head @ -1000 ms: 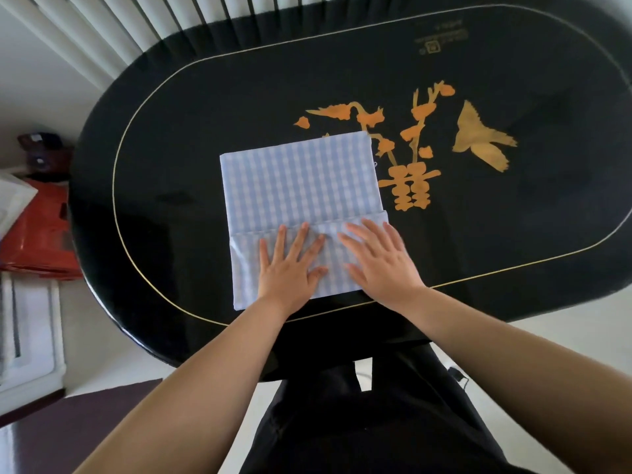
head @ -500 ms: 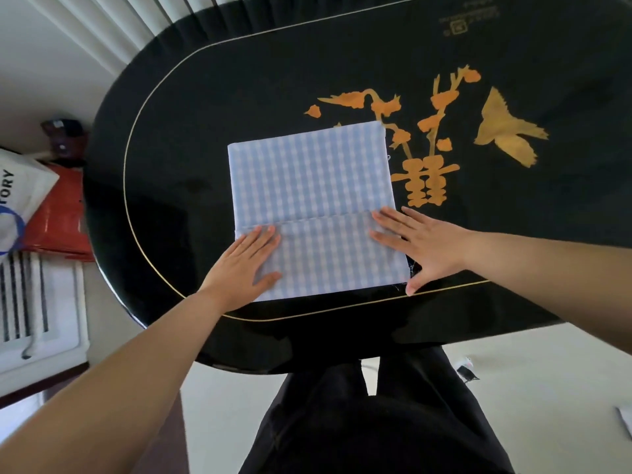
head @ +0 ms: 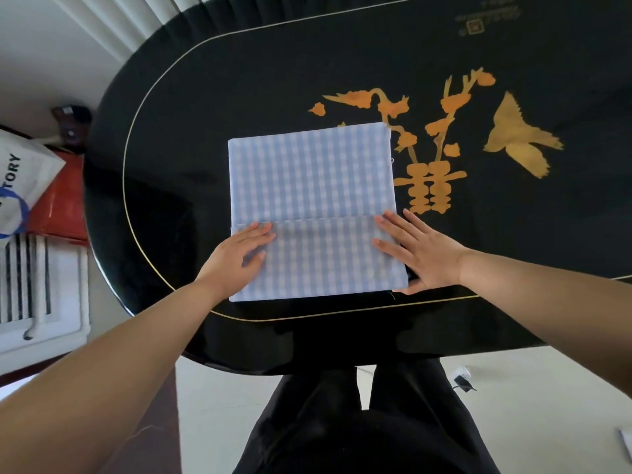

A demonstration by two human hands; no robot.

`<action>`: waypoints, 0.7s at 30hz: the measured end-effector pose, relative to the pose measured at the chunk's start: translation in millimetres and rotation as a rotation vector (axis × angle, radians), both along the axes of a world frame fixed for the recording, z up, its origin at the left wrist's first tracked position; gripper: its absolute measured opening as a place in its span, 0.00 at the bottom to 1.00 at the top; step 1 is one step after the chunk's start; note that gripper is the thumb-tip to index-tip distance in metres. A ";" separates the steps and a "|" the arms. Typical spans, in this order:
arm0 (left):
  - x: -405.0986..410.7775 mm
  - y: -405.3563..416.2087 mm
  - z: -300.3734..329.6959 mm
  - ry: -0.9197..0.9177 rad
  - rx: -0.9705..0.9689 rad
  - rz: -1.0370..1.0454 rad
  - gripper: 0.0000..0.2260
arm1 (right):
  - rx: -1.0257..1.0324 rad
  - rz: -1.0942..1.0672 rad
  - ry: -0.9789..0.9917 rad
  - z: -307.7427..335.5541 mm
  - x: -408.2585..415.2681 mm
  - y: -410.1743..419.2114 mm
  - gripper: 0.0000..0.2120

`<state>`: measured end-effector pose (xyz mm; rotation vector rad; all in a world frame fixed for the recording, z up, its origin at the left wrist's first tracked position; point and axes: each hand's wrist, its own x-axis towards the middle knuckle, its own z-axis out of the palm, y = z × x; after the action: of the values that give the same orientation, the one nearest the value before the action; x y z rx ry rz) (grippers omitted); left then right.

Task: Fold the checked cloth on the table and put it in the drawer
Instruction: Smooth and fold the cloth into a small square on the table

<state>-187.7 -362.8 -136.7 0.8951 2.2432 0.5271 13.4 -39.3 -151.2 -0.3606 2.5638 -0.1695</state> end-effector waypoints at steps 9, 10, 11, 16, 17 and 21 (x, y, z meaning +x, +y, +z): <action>-21.0 -5.9 -0.1 0.076 -0.115 -0.237 0.23 | -0.099 -0.030 -0.044 6.0 -4.9 6.7 0.46; -29.1 -11.2 0.5 0.168 -0.208 -0.425 0.28 | -0.135 -0.066 -0.062 8.9 -7.1 7.1 0.46; -37.6 -17.1 0.2 0.240 -0.270 -0.581 0.32 | -0.173 -0.103 -0.084 12.2 -9.2 7.2 0.47; -59.1 -34.6 -2.6 0.305 -0.299 -0.810 0.41 | -0.332 -0.272 -0.160 20.4 -14.4 5.3 0.51; -60.0 -36.4 -4.9 0.334 -0.264 -0.810 0.42 | -0.349 -0.296 -0.163 20.1 -14.3 5.8 0.51; -61.9 -40.8 -10.6 0.351 -0.179 -0.770 0.41 | -0.376 -0.330 -0.168 22.7 -14.5 5.9 0.46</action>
<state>-249.6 -403.6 -147.4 1.7250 1.9634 -0.1951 -1.1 -33.4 -128.5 -0.0500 2.3999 -0.7752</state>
